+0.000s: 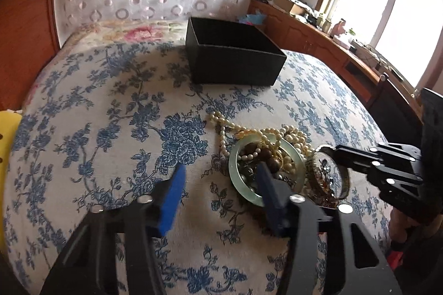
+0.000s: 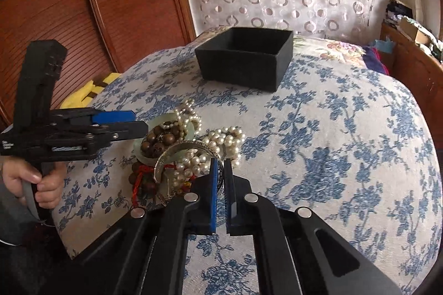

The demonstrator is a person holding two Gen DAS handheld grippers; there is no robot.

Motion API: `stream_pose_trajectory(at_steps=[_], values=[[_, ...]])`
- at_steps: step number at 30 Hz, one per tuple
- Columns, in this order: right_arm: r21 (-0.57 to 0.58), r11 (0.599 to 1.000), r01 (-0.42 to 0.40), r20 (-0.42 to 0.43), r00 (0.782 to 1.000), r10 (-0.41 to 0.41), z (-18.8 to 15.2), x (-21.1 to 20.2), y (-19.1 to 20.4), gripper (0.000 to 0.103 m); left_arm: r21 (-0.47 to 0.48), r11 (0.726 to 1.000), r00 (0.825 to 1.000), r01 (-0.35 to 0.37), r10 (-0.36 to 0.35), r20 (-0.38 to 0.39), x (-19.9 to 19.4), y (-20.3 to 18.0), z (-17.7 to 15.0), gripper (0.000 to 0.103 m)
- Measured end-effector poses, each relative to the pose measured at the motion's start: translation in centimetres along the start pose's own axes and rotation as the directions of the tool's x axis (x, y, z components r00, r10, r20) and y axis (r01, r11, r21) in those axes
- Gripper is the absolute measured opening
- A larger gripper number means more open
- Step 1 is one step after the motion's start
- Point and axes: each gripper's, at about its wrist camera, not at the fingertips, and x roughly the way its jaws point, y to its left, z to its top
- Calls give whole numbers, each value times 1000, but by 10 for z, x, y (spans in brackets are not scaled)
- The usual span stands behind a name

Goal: Organize jewelry
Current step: 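Move both tools down toward the jewelry pile beside the black box, then grasp the jade bangle with the left tool while the right tool grasps the silver bangle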

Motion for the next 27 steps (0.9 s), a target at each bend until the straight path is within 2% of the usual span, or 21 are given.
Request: stream_pose_trajectory(at_steps=[7, 10, 11, 12, 16, 21, 27], values=[[5, 1000, 1, 26, 1000, -1, 1, -8, -4, 5, 1, 999, 999, 37, -37, -36, 14, -3, 4, 29], [5, 1000, 0, 33, 999, 0, 1, -9, -3, 5, 1, 999, 998, 49, -49, -45, 19, -6, 5, 19], [4, 1000, -1, 35, 999, 1, 1, -9, -3, 5, 1, 999, 998, 52, -52, -46, 18, -7, 5, 11], [4, 1000, -1, 37, 999, 1, 1, -10, -3, 5, 9, 999, 998, 41, -40, -41, 17, -8, 5, 9], [5, 1000, 2, 43, 999, -2, 0, -11, -3, 5, 40, 999, 1000, 21, -21, -11, 8, -16, 7, 8], [8, 1000, 11, 55, 998, -11, 1, -14, -5, 5, 73, 997, 998, -13, 8, 67, -16, -27, 17, 8], [6, 1000, 21, 69, 997, -21, 4, -20, -5, 5, 87, 996, 989, -6, -7, 145, -47, -34, 34, 8]])
